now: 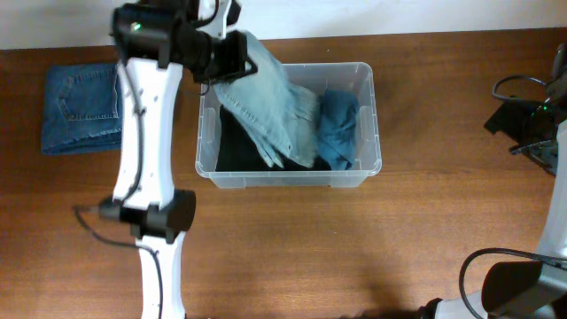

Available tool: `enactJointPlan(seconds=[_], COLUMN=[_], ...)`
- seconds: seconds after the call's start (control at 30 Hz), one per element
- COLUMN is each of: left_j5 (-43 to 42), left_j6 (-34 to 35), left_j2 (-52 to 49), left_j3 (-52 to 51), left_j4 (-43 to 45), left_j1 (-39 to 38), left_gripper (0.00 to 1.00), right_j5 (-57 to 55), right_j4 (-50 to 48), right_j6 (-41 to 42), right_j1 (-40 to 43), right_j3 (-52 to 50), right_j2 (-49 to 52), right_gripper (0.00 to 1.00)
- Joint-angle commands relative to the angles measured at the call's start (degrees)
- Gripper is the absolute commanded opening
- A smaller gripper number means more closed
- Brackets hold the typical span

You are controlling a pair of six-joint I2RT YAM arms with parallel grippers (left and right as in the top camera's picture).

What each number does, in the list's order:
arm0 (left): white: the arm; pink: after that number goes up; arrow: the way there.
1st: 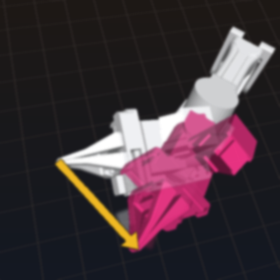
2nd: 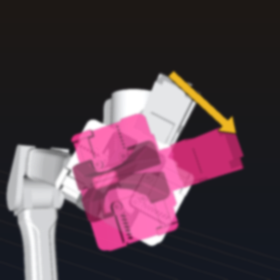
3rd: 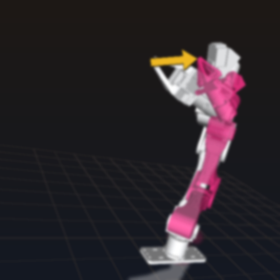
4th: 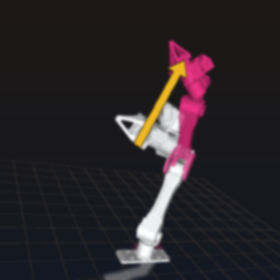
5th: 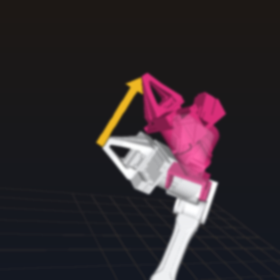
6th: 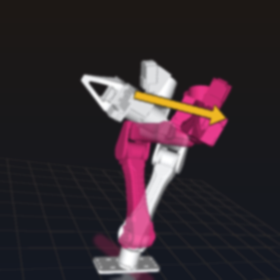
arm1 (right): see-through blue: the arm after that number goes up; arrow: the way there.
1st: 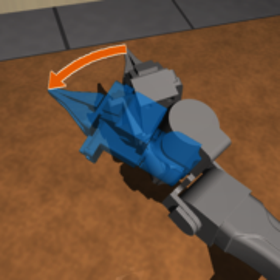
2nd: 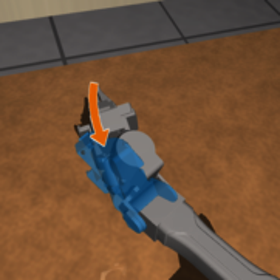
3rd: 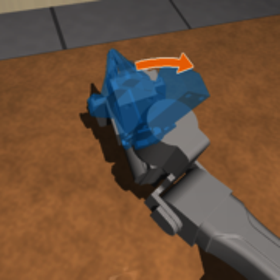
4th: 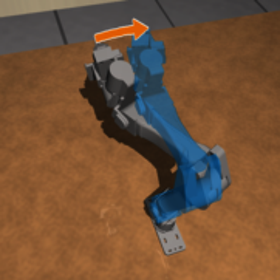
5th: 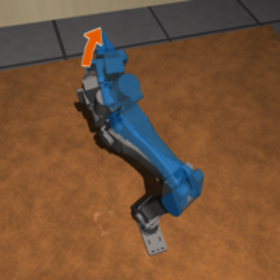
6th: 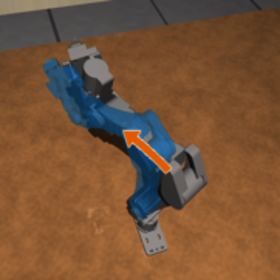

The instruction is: Pack container

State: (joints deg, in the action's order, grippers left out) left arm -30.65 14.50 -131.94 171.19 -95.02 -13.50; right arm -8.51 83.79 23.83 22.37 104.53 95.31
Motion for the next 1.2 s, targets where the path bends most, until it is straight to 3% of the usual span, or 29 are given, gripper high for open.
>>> enactJointPlan(seconds=[0.0,0.3,0.63,1.17], left_j5=[-2.60,-0.37,8.50,9.11], left_j6=[2.05,7.39,7.32,8.15], left_j2=[9.84,10.91,10.64,9.79], left_j3=[3.06,2.95,0.46,-22.84], left_j4=[2.89,19.58,27.69,53.79], left_j1=[-3.74,-18.18,-25.81,-31.26], left_gripper=[0.01,0.01,0.01,0.01], right_j5=[-0.09,-0.09,-0.09,-0.09], right_j4=[0.00,0.00,0.00,0.00], right_j6=[0.50,0.50,0.50,0.50], right_j1=[0.20,0.20,0.20,0.20], right_j3=[-0.17,-0.17,-0.17,-0.17], right_j2=[-0.87,-0.87,-0.87,-0.87], right_gripper=[0.98,0.98,0.98,0.98])
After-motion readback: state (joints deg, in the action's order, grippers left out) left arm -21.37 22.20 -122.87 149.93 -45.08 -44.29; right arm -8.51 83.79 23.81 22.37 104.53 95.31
